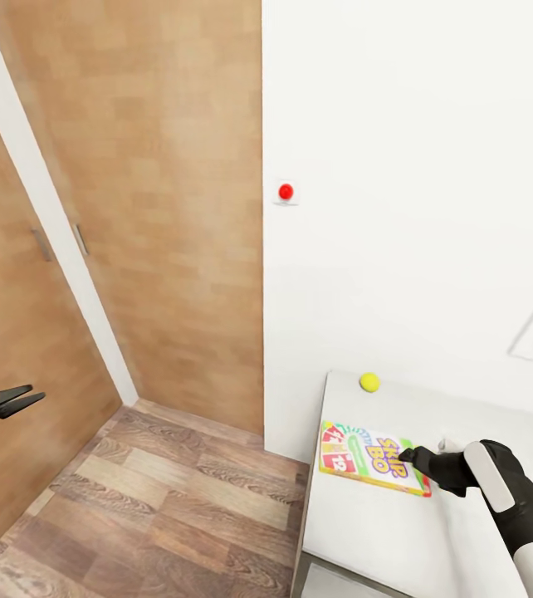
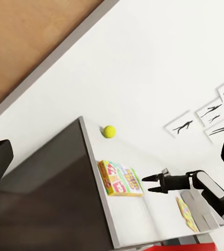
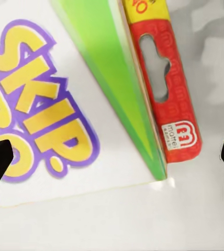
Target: Put all the toys in the child's room - the three board games (two on the bed and one on the table), the two jigsaw puzzles on the table, and the tennis ball on the table - inside the toy box on the table in the child's room.
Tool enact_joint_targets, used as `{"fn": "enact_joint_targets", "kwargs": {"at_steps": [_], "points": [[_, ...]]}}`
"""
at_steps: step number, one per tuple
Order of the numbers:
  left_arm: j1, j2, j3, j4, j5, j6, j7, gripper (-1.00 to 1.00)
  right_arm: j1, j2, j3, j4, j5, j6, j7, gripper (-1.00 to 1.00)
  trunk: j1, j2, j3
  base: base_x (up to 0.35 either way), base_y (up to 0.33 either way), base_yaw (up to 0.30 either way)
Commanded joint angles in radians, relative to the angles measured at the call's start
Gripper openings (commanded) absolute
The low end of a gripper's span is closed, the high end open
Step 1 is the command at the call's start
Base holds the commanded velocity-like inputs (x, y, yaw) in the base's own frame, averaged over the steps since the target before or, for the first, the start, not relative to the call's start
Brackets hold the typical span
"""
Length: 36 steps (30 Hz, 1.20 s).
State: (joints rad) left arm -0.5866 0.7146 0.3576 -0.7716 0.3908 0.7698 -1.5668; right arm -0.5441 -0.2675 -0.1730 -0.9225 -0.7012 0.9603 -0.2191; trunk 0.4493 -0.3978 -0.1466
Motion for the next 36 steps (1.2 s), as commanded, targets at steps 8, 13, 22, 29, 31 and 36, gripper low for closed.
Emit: {"fn": "enact_joint_targets", "kwargs": {"at_steps": [8, 13, 22, 29, 31, 36], "points": [[-0.001, 0.0, 0.0, 0.0, -0.001, 0.011, -0.004, 1.0, -0.001, 0.0, -0.002, -0.001, -0.008, 0.002, -0.01, 1.0, 0.001, -0.002, -0.002, 0.098, -0.029, 0.0], [-0.001, 0.0, 0.0, 0.0, -0.001, 0.011, -0.004, 1.0, -0.002, -0.001, -0.002, -0.001, -0.008, 0.002, -0.01, 1.0, 0.001, -0.002, -0.002, 0.154, -0.095, 0.0], [-0.001, 0.0, 0.0, 0.0, -0.001, 0.011, -0.004, 1.0, -0.002, -0.001, -0.002, -0.001, -0.006, 0.002, -0.011, 1.0, 0.001, -0.002, -0.002, 0.054, -0.039, 0.0], [-0.001, 0.0, 0.0, 0.0, -0.001, 0.011, -0.004, 1.0, -0.002, -0.001, -0.002, -0.001, -0.006, 0.002, -0.011, 1.0, 0.001, -0.002, -0.002, 0.066, -0.105, 0.0], [-0.001, 0.0, 0.0, 0.0, 0.0, 0.011, -0.004, 1.0, -0.002, -0.001, -0.002, -0.001, -0.006, 0.002, -0.011, 1.0, 0.001, -0.002, -0.002, 0.096, -0.169, 0.0], [-0.001, 0.0, 0.0, 0.0, 0.0, 0.011, -0.004, 1.0, -0.002, 0.0, -0.002, 0.0, -0.006, 0.002, -0.011, 1.0, 0.001, -0.002, -0.002, 0.049, -0.086, 0.0]]}}
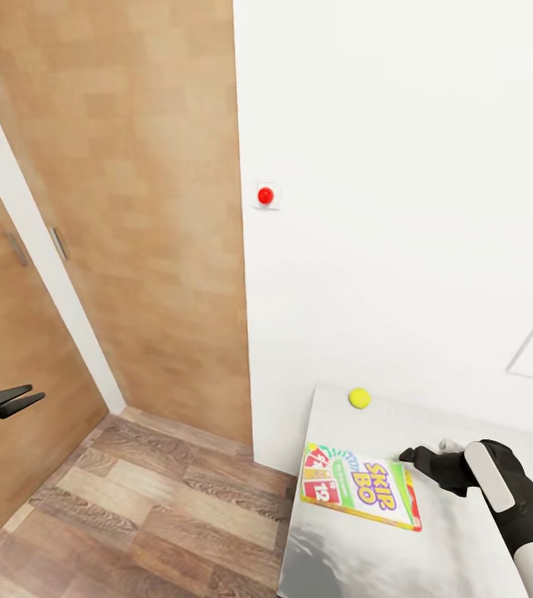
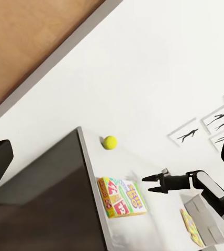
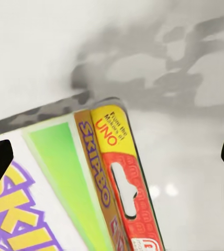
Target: Put all the toys in the child's room - the three board games (two on the bed and one on the table), the two jigsaw puzzles on the table, and the tennis ball on the table - inside the toy box on the table in the child's room.
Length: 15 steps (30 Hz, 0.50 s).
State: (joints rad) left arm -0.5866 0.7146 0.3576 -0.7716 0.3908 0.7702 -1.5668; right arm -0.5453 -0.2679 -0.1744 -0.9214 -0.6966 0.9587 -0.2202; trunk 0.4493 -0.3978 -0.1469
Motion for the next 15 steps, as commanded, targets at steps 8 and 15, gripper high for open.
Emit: {"fn": "enact_joint_targets", "kwargs": {"at_steps": [8, 15], "points": [[-0.001, 0.0, 0.0, 0.0, 0.0, 0.011, -0.004, 1.0, -0.001, 0.001, -0.001, -0.001, -0.011, 0.003, -0.009, 1.0, 0.001, -0.002, -0.007, 0.015, -0.018, 0.0], [-0.001, 0.0, 0.0, 0.0, 0.0, 0.011, -0.004, 1.0, -0.001, 0.001, 0.0, -0.001, -0.012, 0.004, -0.008, 1.0, 0.001, -0.002, -0.015, 0.003, 0.063, 0.0]]}}
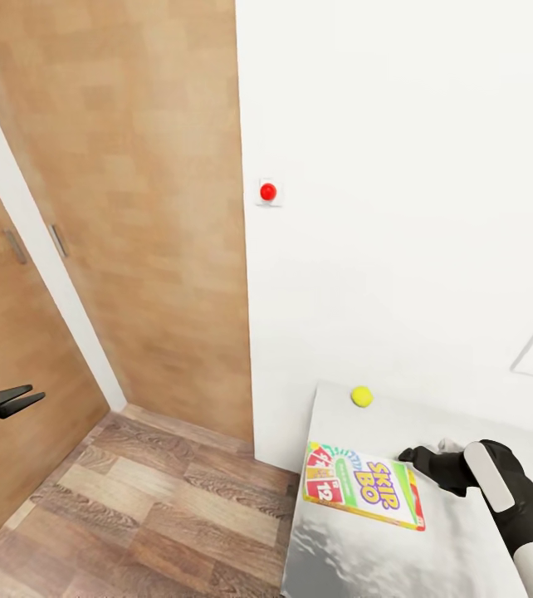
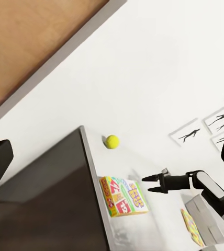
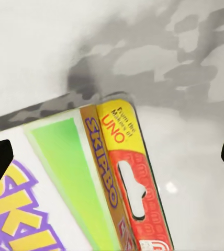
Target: Put all the toys in the child's room - the three board games (two on the bed and one on the table), the two jigsaw puzzles on the table, and the tennis ball on the table - inside the toy box on the table in the child's room.
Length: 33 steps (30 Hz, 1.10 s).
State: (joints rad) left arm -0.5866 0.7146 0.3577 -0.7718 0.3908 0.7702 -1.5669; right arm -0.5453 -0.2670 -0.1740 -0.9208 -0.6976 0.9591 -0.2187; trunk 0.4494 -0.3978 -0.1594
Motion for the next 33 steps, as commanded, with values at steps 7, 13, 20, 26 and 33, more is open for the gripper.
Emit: {"fn": "enact_joint_targets", "kwargs": {"at_steps": [7, 13, 20, 26, 33], "points": [[-0.001, 0.0, 0.0, 0.0, -0.001, 0.011, -0.004, 1.0, -0.001, 0.001, 0.006, 0.0, -0.012, 0.004, 0.021, 1.0, 0.001, -0.002, -0.005, 0.001, 0.017, 0.0], [-0.001, 0.0, 0.0, 0.0, -0.001, 0.011, -0.004, 1.0, -0.001, 0.002, 0.008, 0.006, -0.009, 0.005, 0.069, 1.0, 0.001, -0.002, -0.005, 0.0, 0.004, 0.0], [-0.001, 0.0, 0.0, 0.0, -0.001, 0.011, -0.004, 1.0, -0.001, 0.0, 0.008, 0.024, -0.007, 0.005, 0.1, 1.0, 0.001, -0.002, -0.005, 0.0, 0.001, 0.0], [-0.001, 0.0, 0.0, 0.0, -0.001, 0.011, -0.004, 1.0, -0.001, 0.0, 0.008, 0.028, -0.007, 0.006, 0.106, 1.0, 0.001, -0.002, -0.005, 0.0, 0.023, 0.0], [-0.001, 0.0, 0.0, 0.0, -0.001, 0.011, -0.004, 1.0, -0.001, 0.0, 0.008, 0.031, -0.007, 0.006, 0.109, 1.0, 0.001, -0.002, -0.005, 0.0, 0.118, 0.0]]}}
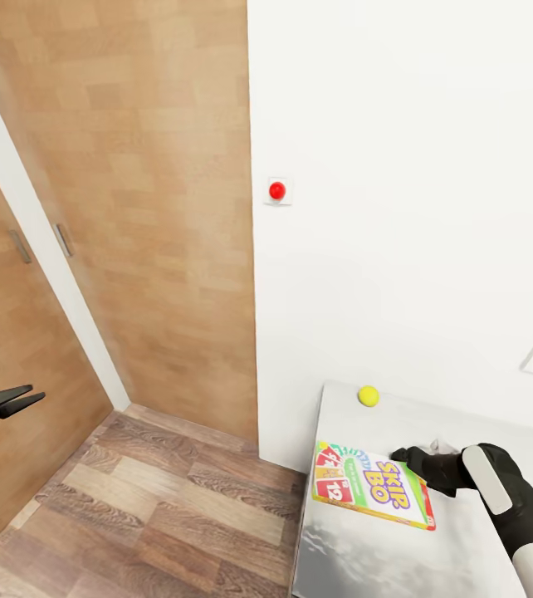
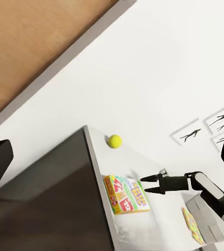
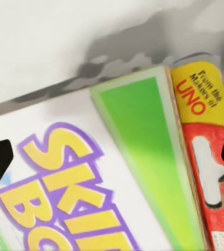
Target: Put all the toys in the child's room - the three board games (two on the bed and one on the table), the two jigsaw puzzles on the table, and the tennis ball on the table - inside the toy box on the table in the child's room.
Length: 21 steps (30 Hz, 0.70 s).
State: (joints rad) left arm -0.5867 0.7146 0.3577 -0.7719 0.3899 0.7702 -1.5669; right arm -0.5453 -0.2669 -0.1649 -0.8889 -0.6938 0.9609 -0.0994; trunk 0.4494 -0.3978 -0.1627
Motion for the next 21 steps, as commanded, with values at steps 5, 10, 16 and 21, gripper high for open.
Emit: {"fn": "enact_joint_targets", "kwargs": {"at_steps": [5, 10, 16, 21], "points": [[-0.001, 0.0, -0.001, 0.0, 0.0, 0.01, -0.004, 1.0, -0.001, 0.0, -0.001, -0.001, -0.01, 0.004, -0.01, 1.0, 0.001, -0.002, -0.002, 0.0, 0.045, 0.0], [-0.001, 0.0, -0.002, 0.0, 0.0, 0.011, -0.004, 1.0, -0.001, 0.0, -0.001, -0.001, -0.011, 0.004, -0.01, 1.0, 0.001, -0.002, -0.002, 0.0, 0.018, 0.0], [-0.001, 0.0, -0.002, 0.0, 0.0, 0.01, -0.004, 1.0, -0.001, 0.0, -0.001, -0.001, -0.011, 0.004, -0.01, 1.0, 0.001, -0.002, -0.002, 0.0, 0.006, 0.0], [-0.001, 0.0, -0.002, 0.0, 0.0, 0.01, -0.004, 1.0, -0.001, 0.0, -0.001, 0.009, -0.011, 0.004, -0.01, 1.0, 0.001, -0.002, -0.002, 0.0, 0.002, 0.0]]}}
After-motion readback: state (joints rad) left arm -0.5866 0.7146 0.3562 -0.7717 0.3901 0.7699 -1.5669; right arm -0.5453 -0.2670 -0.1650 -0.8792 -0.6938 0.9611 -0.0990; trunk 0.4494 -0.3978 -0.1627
